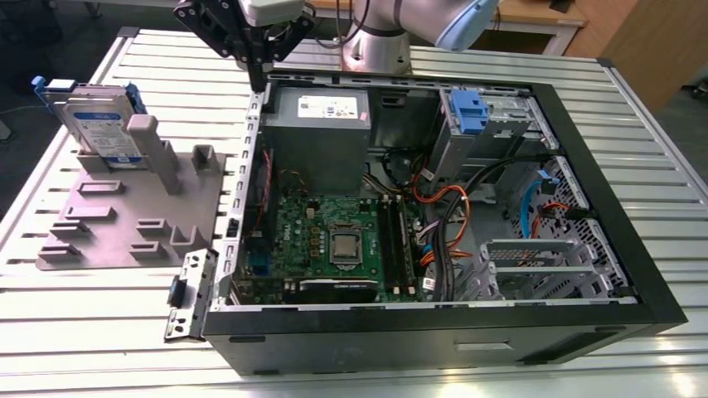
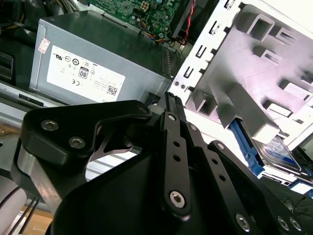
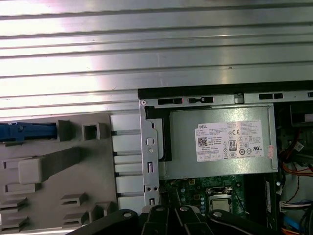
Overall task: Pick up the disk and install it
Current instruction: 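Reach for the disk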
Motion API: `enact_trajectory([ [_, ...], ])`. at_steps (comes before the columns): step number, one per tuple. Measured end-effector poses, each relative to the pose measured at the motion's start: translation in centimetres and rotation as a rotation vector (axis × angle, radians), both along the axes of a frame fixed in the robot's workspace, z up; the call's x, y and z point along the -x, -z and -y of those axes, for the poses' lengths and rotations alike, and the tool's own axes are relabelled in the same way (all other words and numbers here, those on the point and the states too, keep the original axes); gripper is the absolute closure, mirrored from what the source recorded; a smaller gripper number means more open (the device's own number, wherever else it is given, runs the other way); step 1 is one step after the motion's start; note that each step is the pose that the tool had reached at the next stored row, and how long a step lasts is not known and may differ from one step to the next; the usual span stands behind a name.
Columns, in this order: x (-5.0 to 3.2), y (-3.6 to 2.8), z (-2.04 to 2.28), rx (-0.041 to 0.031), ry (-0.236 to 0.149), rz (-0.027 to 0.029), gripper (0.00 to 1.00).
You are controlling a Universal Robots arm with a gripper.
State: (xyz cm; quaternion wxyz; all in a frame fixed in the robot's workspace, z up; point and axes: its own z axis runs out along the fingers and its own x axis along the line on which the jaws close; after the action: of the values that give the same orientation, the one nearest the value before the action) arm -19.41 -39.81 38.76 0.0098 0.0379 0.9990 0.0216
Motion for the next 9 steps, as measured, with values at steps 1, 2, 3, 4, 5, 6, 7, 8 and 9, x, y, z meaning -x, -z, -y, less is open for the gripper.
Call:
enact_trajectory([
  [1,0.02,0.0,0.0,0.0,0.0,0.0,0.89],
  [2,0.03,0.0,0.0,0.0,0.0,-0.0001,0.89],
  [3,0.04,0.0,0.0,0.0,0.0,0.0,0.89],
  [4,0.04,0.0,0.0,0.0,0.0,0.0,0.89],
  [5,0.04,0.0,0.0,0.0,0.0,0.0,0.89],
  [6,0.04,0.0,0.0,0.0,0.0,0.0,0.89],
  [7,0.04,0.0,0.0,0.0,0.0,0.0,0.89],
  [8,0.04,0.0,0.0,0.0,0.0,0.0,0.89],
  [9,0.04,0.0,0.0,0.0,0.0,0.0,0.89],
])
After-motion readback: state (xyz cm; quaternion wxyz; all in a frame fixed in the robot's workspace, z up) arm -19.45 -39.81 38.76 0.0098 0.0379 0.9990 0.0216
